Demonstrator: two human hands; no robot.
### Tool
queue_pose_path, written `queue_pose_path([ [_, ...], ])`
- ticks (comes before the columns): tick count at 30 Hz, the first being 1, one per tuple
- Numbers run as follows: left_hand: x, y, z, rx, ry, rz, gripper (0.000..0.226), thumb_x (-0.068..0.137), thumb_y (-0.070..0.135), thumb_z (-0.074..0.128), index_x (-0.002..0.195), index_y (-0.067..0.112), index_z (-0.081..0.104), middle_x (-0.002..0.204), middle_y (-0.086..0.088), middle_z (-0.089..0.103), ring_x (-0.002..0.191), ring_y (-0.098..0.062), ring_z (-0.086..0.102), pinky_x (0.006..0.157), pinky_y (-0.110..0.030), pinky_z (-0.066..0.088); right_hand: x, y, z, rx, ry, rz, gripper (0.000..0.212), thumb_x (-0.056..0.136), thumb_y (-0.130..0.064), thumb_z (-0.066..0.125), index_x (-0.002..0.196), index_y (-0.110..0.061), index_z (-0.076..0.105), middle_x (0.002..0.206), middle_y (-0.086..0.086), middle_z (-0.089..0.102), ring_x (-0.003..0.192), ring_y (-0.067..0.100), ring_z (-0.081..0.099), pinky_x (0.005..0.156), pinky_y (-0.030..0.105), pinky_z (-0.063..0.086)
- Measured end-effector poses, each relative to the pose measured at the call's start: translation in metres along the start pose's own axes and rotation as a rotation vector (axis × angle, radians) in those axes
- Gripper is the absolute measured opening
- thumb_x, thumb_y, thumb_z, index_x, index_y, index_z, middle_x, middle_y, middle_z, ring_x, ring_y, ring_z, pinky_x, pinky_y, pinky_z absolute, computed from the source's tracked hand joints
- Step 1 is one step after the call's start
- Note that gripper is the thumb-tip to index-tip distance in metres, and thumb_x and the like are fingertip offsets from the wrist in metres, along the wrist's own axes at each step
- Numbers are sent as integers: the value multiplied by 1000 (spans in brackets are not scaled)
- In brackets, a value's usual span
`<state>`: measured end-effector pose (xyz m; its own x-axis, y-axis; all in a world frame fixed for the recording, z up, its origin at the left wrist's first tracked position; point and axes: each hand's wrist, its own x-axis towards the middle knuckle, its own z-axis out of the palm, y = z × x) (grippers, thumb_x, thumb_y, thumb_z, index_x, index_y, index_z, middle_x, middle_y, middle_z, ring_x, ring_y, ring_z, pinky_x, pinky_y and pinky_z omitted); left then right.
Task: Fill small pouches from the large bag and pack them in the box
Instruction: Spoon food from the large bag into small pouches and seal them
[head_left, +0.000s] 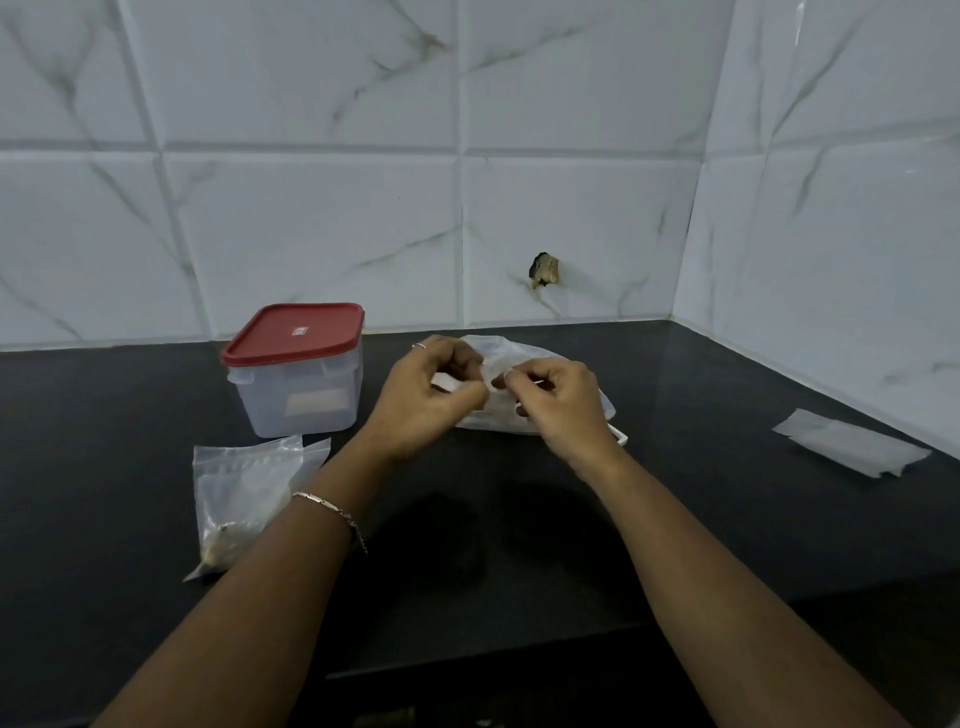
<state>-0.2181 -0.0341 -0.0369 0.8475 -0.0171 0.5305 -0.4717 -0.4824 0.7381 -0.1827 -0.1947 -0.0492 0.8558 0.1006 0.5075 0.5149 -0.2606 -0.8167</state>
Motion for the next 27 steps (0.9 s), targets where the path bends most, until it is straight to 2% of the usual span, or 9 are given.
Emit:
queue_pose_path([
  [3, 1, -10, 1, 118, -199, 9, 86, 57, 56, 81, 128, 27, 43, 126, 13, 51, 116, 1, 49, 91, -15, 43, 0, -5, -6, 198, -103, 80, 16, 85, -6, 68, 81, -20, 75, 78, -8, 74, 80, 7, 69, 68, 21, 54],
  [6, 0, -16, 4, 262, -206, 54, 107, 52, 64, 82, 140, 33, 30, 139, 10, 44, 127, -10, 44, 104, -34, 43, -1, -6, -12, 323, -233, 124, 15, 81, 3, 71, 88, -10, 75, 84, 1, 75, 84, 13, 70, 69, 23, 54],
  [10, -2, -10, 2, 493, -63, 202, 79, 66, 43, 80, 135, 24, 45, 124, 1, 62, 113, -19, 58, 99, -38, 45, -5, -6, -12, 306, -274, 86, 17, 80, 5, 72, 90, -8, 73, 81, 4, 73, 73, 8, 69, 65, 23, 55],
  [14, -4, -10, 1, 634, -20, 247, 56, 72, 37, 75, 123, 20, 58, 108, 2, 70, 100, -19, 65, 93, -38, 48, -3, 3, -8, -168, -86, -31, 11, 84, 0, 63, 84, -7, 72, 57, -5, 61, 46, 3, 49, 50, 20, 43],
  [16, -4, -12, -1, 617, -17, 238, 53, 72, 43, 71, 119, 22, 61, 106, 4, 70, 99, -17, 65, 92, -39, 49, -3, 4, -7, -287, -33, -89, 5, 80, -10, 71, 85, -13, 73, 73, -8, 66, 57, 3, 56, 59, 24, 50],
  [19, -1, -18, 0, 667, 3, 275, 58, 70, 53, 63, 120, 25, 58, 113, 7, 67, 107, -16, 60, 97, -38, 41, -3, 3, -7, -323, -61, -81, 29, 67, -41, 85, 88, -29, 70, 92, -17, 62, 76, 2, 61, 67, 22, 51],
  [21, 0, -22, 2, 695, -8, 276, 58, 72, 55, 64, 121, 26, 55, 116, 7, 64, 110, -16, 57, 100, -38, 34, -3, 1, -7, -294, -159, -60, 31, 63, -51, 84, 81, -36, 64, 97, -19, 59, 81, 3, 61, 70, 19, 50],
  [24, 2, -23, 4, 674, -32, 238, 60, 71, 57, 65, 119, 23, 58, 112, 5, 67, 105, -18, 61, 98, -39, 41, -4, -1, -7, -114, -271, -54, 15, 78, -19, 77, 83, -29, 67, 105, -13, 58, 94, 7, 62, 74, 9, 45],
  [27, 1, -20, 4, 603, -25, 151, 53, 74, 42, 75, 119, 19, 59, 112, -1, 68, 103, -24, 63, 91, -40, 48, 1, -2, -20, -25, -31, -32, 21, 81, -2, 63, 86, -21, 72, 97, -12, 67, 85, 3, 64, 73, 19, 50],
])
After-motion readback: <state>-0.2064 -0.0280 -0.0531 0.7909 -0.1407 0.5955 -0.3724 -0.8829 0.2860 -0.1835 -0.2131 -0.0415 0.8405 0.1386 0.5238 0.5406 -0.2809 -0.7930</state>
